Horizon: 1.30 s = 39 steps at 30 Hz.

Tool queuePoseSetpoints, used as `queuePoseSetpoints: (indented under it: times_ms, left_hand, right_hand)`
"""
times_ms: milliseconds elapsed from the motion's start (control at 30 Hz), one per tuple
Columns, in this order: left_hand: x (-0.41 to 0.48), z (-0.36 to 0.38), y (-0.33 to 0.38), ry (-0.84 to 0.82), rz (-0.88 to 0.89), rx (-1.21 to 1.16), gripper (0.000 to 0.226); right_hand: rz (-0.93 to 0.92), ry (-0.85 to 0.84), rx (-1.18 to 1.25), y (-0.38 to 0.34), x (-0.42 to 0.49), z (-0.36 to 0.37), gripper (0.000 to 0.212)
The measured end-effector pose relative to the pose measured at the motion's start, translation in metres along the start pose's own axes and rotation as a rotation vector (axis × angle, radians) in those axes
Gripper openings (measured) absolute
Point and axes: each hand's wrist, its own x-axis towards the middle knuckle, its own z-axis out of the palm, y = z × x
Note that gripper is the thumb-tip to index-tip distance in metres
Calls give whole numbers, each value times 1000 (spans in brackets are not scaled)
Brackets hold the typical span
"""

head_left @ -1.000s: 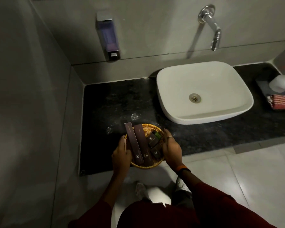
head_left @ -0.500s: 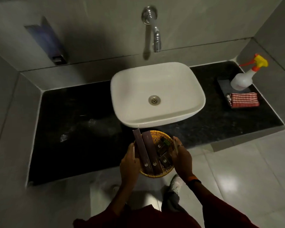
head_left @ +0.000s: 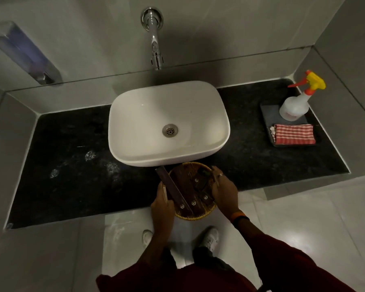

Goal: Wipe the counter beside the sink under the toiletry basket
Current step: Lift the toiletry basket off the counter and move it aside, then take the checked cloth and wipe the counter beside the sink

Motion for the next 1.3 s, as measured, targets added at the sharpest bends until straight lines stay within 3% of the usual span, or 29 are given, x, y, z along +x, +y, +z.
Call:
queuePoseSetpoints:
  times_ms: [300,400,500,600,800,1000,1233,1300]
  left_hand:
    - [2,6,-3,0,30,14,54]
    - [1,9,-1,92,-27,81,61]
    - [-4,8,4,282,195,277,62]
    - [-5,14,15,311,470,376,61]
    - [12,57,70,128,754,477,62]
    - [34,142,162,-107,1027,379,54]
    - [65,254,260,-398,886,351,46]
    - [76,286,280,-468,804,372,52]
  right_hand:
    - [43,-61,14,10,6,1,51]
    - [60,-7,21,12,6,3,51]
    - [39,62,-31,14,3,2,58]
    - [-88,128,-166,18,4,-4,59]
    - [-145,216,-195,39,27,-40,62]
    - [31,268,-239,86,84,-111,64]
    - [301,255,-157,168,149,-179,62]
    - [351,232,-194,192,166,-193,66]
